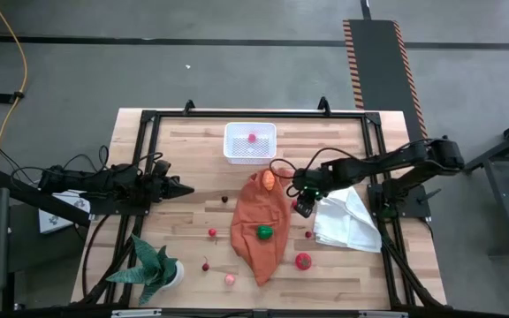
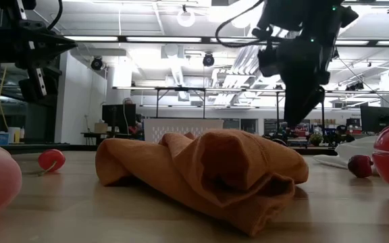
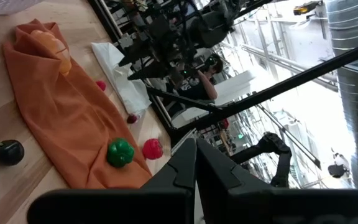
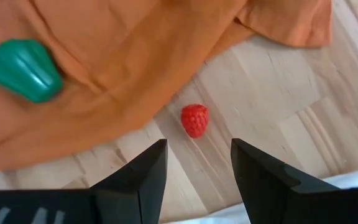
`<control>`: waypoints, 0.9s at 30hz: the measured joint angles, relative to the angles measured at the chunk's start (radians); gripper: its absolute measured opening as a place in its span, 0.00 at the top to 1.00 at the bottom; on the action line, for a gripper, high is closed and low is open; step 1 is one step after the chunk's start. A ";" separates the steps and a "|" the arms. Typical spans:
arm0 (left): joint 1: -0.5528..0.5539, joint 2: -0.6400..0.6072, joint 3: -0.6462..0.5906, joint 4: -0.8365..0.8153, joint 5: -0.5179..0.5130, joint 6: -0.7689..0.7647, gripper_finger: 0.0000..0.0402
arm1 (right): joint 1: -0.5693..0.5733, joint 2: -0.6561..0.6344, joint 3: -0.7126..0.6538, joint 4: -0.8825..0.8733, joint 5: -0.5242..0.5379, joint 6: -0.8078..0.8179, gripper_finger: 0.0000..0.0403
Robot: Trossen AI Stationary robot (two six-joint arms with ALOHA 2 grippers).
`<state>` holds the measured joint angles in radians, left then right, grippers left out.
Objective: Pick and placing Produce into tupperware
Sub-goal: Put the red raspberry into the white basket
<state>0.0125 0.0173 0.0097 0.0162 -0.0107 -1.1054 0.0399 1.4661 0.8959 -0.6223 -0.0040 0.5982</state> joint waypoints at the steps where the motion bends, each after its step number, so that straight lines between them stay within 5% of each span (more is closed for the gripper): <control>1: 0.000 0.000 0.000 0.000 0.001 0.000 1.00 | 0.000 0.008 0.000 0.002 0.000 0.000 0.58; 27: 0.000 0.000 0.000 -0.002 0.016 -0.048 1.00 | -0.038 0.057 0.000 0.053 -0.005 -0.022 0.58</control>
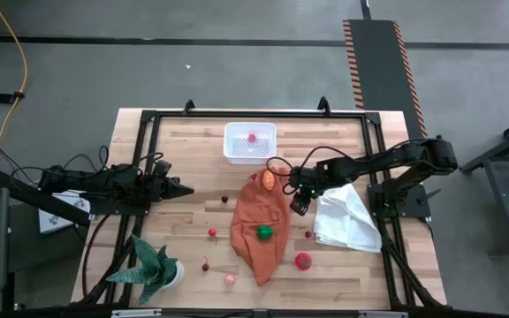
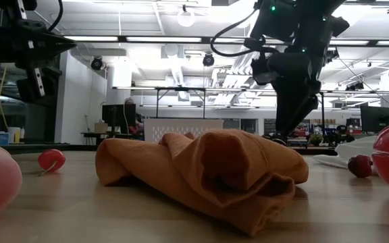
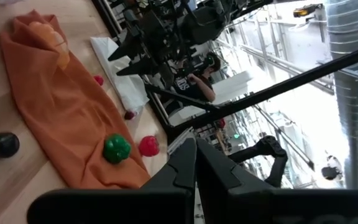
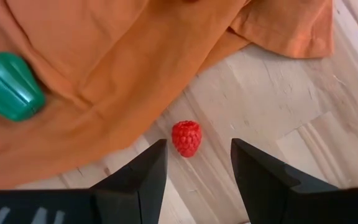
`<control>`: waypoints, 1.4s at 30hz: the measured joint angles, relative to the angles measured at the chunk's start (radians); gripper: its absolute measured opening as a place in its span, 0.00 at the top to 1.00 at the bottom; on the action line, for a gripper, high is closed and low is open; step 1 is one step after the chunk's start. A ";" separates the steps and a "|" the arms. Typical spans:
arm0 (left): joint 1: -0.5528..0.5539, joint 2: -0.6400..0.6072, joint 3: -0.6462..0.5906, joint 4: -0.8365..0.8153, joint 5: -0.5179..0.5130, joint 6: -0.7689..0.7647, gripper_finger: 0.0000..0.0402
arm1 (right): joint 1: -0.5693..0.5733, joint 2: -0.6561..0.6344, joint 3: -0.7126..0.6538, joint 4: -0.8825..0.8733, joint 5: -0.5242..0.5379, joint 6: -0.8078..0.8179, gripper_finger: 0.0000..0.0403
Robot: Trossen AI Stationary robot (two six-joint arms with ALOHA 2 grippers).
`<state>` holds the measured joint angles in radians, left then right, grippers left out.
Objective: Pick and placing Produce into tupperware
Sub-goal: Put the red raspberry into the white basket
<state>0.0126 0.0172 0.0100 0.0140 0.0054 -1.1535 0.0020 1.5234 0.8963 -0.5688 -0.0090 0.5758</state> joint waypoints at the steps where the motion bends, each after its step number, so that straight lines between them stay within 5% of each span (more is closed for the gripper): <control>1: 0.000 0.000 0.000 -0.001 0.007 -0.006 1.00 | -0.002 0.005 0.000 0.002 -0.001 0.000 0.58; 42: 0.000 0.000 0.000 0.001 0.032 -0.036 1.00 | 0.029 0.160 0.001 0.079 0.000 -0.057 0.59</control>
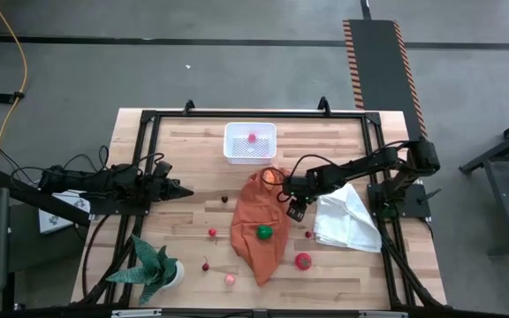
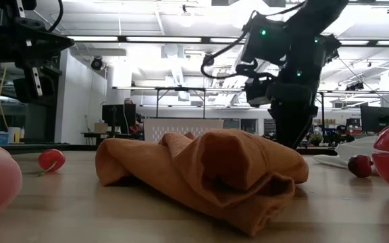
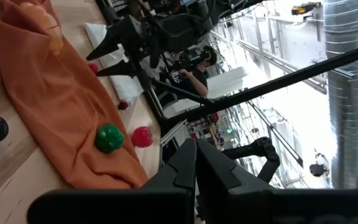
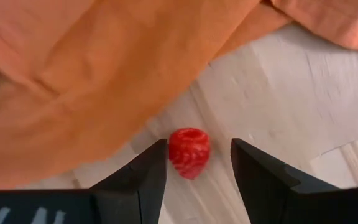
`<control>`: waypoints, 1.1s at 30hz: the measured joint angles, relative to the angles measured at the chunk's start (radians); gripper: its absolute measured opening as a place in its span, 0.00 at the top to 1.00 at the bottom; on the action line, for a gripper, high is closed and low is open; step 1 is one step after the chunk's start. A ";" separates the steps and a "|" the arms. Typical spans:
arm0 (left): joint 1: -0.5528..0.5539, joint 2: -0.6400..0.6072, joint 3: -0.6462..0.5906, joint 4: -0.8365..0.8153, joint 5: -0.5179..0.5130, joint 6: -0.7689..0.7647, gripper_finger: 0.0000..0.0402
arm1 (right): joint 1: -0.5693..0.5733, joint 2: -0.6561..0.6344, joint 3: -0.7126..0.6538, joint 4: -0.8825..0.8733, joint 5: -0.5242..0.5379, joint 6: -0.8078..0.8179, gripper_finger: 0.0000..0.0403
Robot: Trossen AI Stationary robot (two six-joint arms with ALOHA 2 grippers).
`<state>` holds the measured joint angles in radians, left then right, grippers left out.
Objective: Pick and placing Produce into tupperware
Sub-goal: Put the red raspberry into the white basket
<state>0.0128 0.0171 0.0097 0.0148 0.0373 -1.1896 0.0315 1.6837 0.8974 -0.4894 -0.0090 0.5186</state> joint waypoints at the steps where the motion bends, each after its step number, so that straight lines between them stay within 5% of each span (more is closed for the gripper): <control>1: 0.000 0.000 0.000 0.001 0.002 -0.003 1.00 | 0.000 0.005 0.000 0.000 -0.001 0.000 0.59; 22: 0.000 0.000 0.000 0.003 0.008 -0.020 1.00 | 0.000 0.027 0.002 0.016 -0.001 -0.001 0.73; 33: 0.000 0.000 0.000 0.003 0.008 0.006 1.00 | -0.019 0.031 0.153 -0.057 0.012 -0.050 0.75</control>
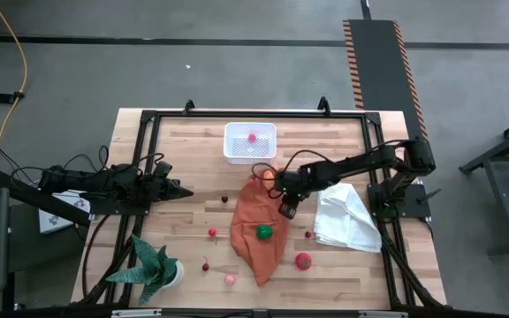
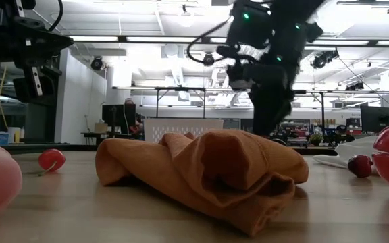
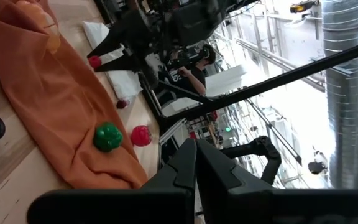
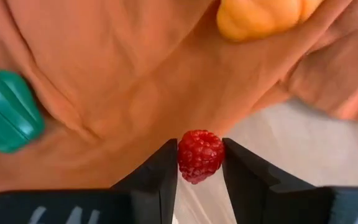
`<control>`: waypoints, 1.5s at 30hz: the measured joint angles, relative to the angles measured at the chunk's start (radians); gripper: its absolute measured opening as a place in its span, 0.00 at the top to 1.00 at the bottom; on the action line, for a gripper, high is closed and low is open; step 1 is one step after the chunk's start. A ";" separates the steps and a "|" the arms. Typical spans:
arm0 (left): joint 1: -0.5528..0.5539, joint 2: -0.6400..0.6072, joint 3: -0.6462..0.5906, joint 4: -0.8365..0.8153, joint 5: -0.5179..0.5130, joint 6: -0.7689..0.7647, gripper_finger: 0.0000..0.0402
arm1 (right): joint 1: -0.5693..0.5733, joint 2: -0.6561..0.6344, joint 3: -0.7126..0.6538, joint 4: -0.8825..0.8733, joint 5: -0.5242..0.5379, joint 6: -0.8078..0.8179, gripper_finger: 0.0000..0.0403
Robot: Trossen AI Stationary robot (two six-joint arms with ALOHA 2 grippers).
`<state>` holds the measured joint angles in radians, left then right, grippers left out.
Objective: Pick and placing Produce into tupperware
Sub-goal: Put the red raspberry into the white basket
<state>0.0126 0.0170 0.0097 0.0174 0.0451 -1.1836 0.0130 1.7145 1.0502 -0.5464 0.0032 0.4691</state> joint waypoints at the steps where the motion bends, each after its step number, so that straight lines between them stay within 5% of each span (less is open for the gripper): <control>1: 0.000 0.000 0.000 0.000 0.000 0.001 1.00 | -0.002 0.000 0.019 -0.022 0.001 -0.009 0.75; 45: 0.000 0.000 0.000 -0.002 -0.012 0.084 1.00 | -0.144 -0.003 0.767 -0.725 0.053 -0.206 0.75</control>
<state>0.0128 0.0170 0.0097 0.0158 0.0334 -1.0996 -0.1306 1.7115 1.8170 -1.2716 0.0566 0.2632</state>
